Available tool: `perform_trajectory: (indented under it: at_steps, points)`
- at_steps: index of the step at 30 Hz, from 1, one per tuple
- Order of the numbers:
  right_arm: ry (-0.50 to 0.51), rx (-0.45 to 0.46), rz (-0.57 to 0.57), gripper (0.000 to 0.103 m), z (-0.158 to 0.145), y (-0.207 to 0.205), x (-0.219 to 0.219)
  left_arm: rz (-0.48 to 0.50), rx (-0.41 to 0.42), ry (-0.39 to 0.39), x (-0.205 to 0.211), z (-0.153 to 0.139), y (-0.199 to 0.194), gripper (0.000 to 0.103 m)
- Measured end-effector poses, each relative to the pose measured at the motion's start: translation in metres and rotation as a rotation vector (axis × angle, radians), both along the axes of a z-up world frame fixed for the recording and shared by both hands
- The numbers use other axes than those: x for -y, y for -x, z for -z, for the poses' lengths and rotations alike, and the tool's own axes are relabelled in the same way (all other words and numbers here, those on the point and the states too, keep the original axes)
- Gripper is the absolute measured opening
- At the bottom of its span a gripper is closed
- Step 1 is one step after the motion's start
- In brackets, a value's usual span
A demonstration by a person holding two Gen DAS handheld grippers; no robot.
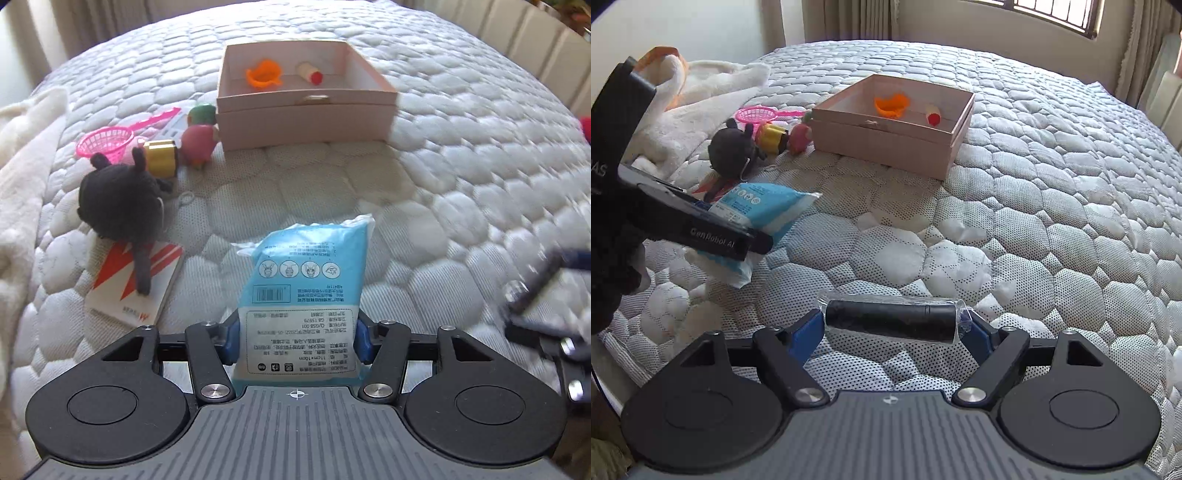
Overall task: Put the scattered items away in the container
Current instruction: 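Carry the tube and packet over the pink box and release both, then grasp the black plush toy with the right tool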
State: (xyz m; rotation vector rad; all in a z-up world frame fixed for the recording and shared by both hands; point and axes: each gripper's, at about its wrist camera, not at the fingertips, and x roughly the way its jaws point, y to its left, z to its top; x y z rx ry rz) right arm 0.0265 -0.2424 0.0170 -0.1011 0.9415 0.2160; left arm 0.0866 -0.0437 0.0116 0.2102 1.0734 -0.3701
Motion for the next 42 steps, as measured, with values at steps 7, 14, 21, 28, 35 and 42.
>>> perform_trajectory:
  at_steps: [7,14,21,28,35,42]
  points:
    - [0.007,0.015,-0.050,0.080,-0.039,0.008,-0.027,-0.017,-0.067,0.028,-0.033,-0.031,0.023,0.061]
    - [0.006,0.085,-0.020,0.080,-0.069,-0.006,-0.041,-0.005,0.010,0.087,-0.035,-0.054,0.010,0.061]
    - [-0.068,0.092,0.053,0.080,-0.089,-0.037,-0.032,-0.001,0.065,0.162,-0.023,-0.069,-0.026,0.061]
    - [-0.142,0.226,0.102,0.080,-0.136,-0.119,-0.007,0.006,0.221,0.193,0.011,-0.103,-0.094,0.061]
    - [-0.239,0.319,0.143,0.095,-0.177,-0.225,0.014,-0.001,0.331,0.260,0.032,-0.130,-0.171,0.097]
    - [-0.193,0.333,0.206,0.102,-0.160,-0.220,0.040,-0.075,0.197,0.179,0.012,-0.084,-0.145,0.097]
